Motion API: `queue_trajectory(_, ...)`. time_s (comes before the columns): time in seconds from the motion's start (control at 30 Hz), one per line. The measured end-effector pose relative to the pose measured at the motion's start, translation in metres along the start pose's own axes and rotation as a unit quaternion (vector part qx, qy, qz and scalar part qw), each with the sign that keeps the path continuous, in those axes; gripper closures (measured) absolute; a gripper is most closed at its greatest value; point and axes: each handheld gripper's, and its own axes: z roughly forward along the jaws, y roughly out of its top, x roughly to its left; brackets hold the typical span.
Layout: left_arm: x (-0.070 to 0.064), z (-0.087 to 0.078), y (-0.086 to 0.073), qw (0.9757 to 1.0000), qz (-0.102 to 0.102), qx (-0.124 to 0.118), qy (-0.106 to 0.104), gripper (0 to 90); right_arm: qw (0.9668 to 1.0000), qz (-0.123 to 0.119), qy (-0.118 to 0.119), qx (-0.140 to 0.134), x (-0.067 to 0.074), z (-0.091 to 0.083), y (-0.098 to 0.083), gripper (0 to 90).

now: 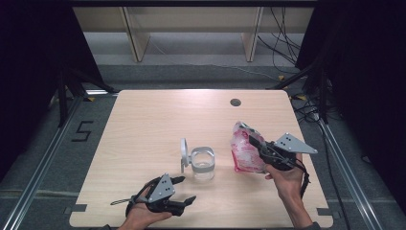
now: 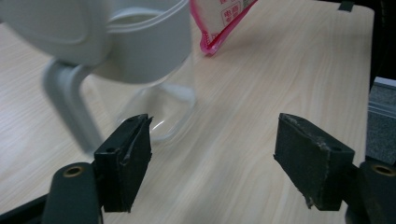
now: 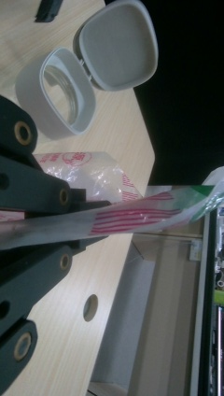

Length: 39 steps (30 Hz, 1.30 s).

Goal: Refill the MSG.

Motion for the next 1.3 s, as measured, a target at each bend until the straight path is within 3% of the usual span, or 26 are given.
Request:
queue_trajectory(0.2,-0.013,0.017,0.005,0.9999,0.008,-0.004,-0.010,29.1,0.9998,-0.003,0.004,-0.017,0.003,-0.014,0.013,90.0)
queue_trajectory(0.37,-0.016,0.030,0.013,0.9998,-0.001,-0.021,0.002,31.9,0.9992,-0.006,0.013,-0.037,0.012,-0.021,0.026,90.0)
queue_trajectory(0.47,-0.023,0.038,0.016,0.9993,-0.021,-0.030,-0.003,32.9,0.9987,-0.013,0.021,-0.044,0.017,-0.023,0.032,90.0)
queue_trajectory(0.5,-0.028,0.044,0.017,0.9996,-0.009,-0.028,0.005,34.4,0.9985,-0.007,0.029,-0.046,0.021,-0.025,0.035,90.0)
queue_trajectory(0.6,-0.033,0.051,0.018,0.9998,-0.002,-0.021,0.006,35.3,0.9980,-0.013,0.036,-0.051,0.024,-0.025,0.037,90.0)
queue_trajectory(0.63,-0.038,0.058,0.020,0.9996,0.007,-0.021,0.017,35.3,0.9977,-0.007,0.046,-0.050,0.028,-0.026,0.039,90.0)
queue_trajectory(0.7,-0.040,0.061,0.022,0.9995,0.007,-0.021,0.020,35.4,0.9974,-0.006,0.049,-0.052,0.029,-0.026,0.039,90.0)
queue_trajectory(0.73,-0.041,0.063,0.023,0.9994,0.004,-0.024,0.023,35.6,0.9968,-0.018,0.056,-0.055,0.030,-0.025,0.040,90.0)
queue_trajectory(0.8,-0.042,0.068,0.026,0.9991,0.006,-0.028,0.031,36.0,0.9970,-0.021,0.054,-0.052,0.035,-0.026,0.041,90.0)
queue_trajectory(0.83,-0.043,0.073,0.027,0.9987,0.000,-0.033,0.039,36.4,0.9965,-0.015,0.068,-0.046,0.040,-0.025,0.042,90.0)
queue_trajectory(0.93,-0.042,0.078,0.028,0.9985,-0.008,-0.038,0.040,36.7,0.9958,-0.026,0.068,-0.055,0.040,-0.023,0.043,90.0)
queue_trajectory(1.0,-0.041,0.082,0.031,0.9978,-0.003,-0.042,0.051,38.2,0.9952,-0.022,0.076,-0.057,0.042,-0.023,0.043,90.0)
queue_trajectory(1.03,-0.040,0.084,0.032,0.9976,-0.001,-0.049,0.050,38.9,0.9959,-0.002,0.078,-0.046,0.045,-0.025,0.043,90.0)
queue_trajectory(1.07,-0.041,0.086,0.033,0.9976,-0.001,-0.048,0.049,39.6,0.9949,-0.012,0.090,-0.045,0.044,-0.023,0.043,90.0)
queue_trajectory(1.17,-0.040,0.090,0.036,0.9972,0.003,-0.049,0.057,41.5,0.9946,-0.009,0.092,-0.047,0.049,-0.022,0.043,90.0)
queue_trajectory(1.23,-0.040,0.093,0.037,0.9966,0.005,-0.055,0.060,44.6,0.9947,-0.023,0.088,-0.046,0.050,-0.022,0.043,90.0)
queue_trajectory(1.3,-0.039,0.095,0.038,0.9962,0.006,-0.059,0.064,48.3,0.9942,-0.013,0.098,-0.043,0.051,-0.021,0.043,90.0)
